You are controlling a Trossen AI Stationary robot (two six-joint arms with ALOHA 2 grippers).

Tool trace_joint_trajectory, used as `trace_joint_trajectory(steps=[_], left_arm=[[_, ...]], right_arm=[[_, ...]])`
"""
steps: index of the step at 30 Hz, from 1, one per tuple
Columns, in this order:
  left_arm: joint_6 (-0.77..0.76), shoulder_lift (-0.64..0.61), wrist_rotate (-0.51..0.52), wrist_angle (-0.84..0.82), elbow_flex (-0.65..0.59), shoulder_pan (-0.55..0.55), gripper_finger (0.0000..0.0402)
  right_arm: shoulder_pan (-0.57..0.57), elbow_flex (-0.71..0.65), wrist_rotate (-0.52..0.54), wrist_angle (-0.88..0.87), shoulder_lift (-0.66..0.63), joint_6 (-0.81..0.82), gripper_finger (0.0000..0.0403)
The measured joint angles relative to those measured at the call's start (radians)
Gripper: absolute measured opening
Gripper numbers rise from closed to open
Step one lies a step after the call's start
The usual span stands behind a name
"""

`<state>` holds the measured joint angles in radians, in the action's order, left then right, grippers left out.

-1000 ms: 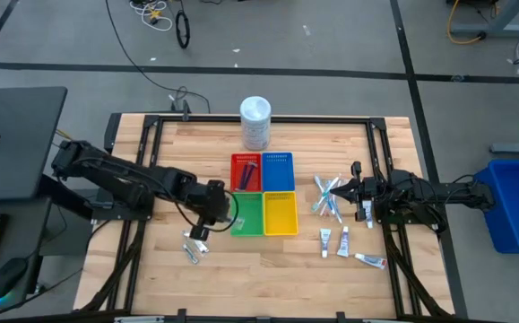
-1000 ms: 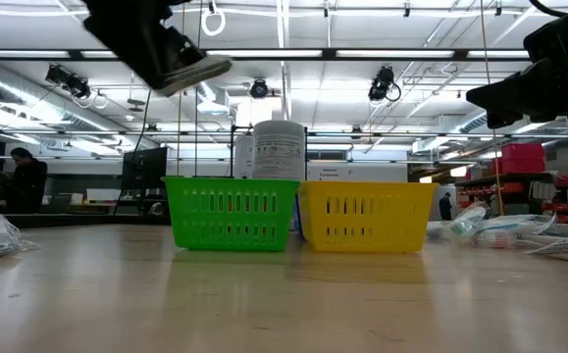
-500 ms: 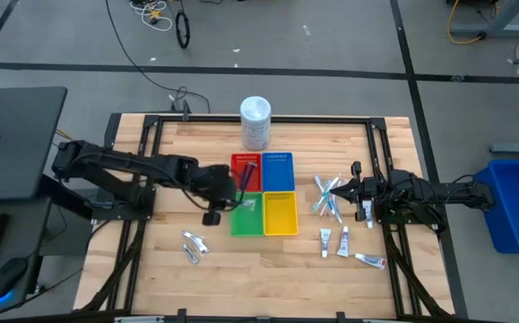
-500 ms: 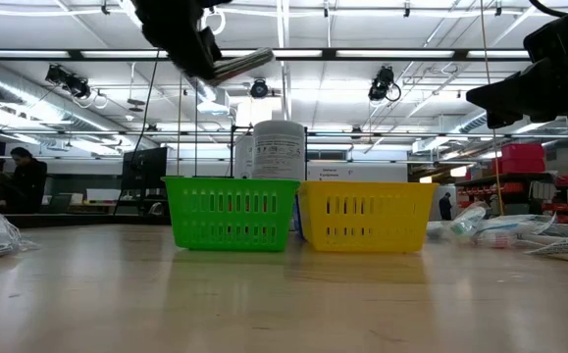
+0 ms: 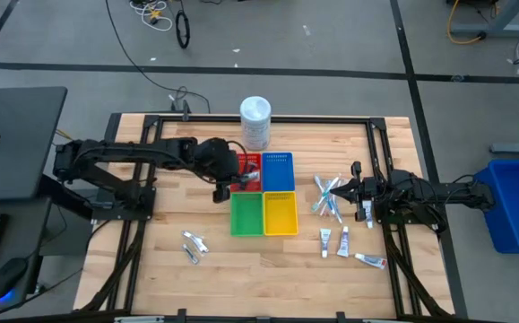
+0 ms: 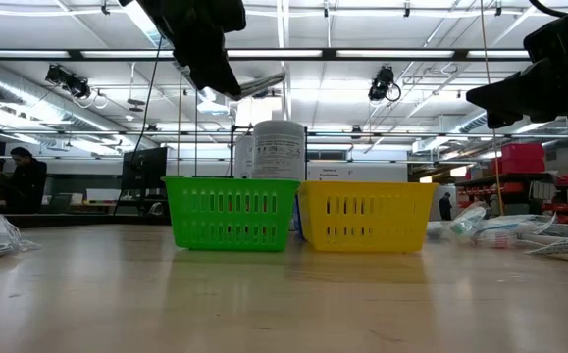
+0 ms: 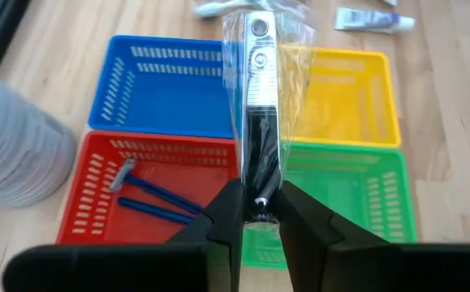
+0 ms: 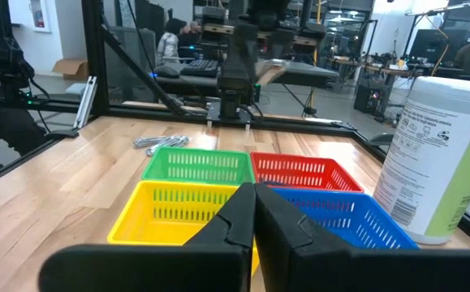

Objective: Pick & Place Travel size toiletries
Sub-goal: Put the silver nail cutter into the blue bin

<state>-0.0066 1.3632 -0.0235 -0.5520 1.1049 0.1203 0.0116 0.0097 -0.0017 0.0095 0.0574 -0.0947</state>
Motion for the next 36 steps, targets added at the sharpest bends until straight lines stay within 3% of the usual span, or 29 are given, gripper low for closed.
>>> trace_joint_trajectory(steps=[23,36], left_arm=[[-0.006,0.0,-0.102,0.038,0.0,0.023,0.0067],[-0.1,0.053,-0.079,0.098,0.014,0.031,0.0068]], right_arm=[[0.0,0.0,0.0,0.0,0.0,0.0,0.0014],[0.0,0.0,0.0,0.001,0.0,0.0,0.0013]])
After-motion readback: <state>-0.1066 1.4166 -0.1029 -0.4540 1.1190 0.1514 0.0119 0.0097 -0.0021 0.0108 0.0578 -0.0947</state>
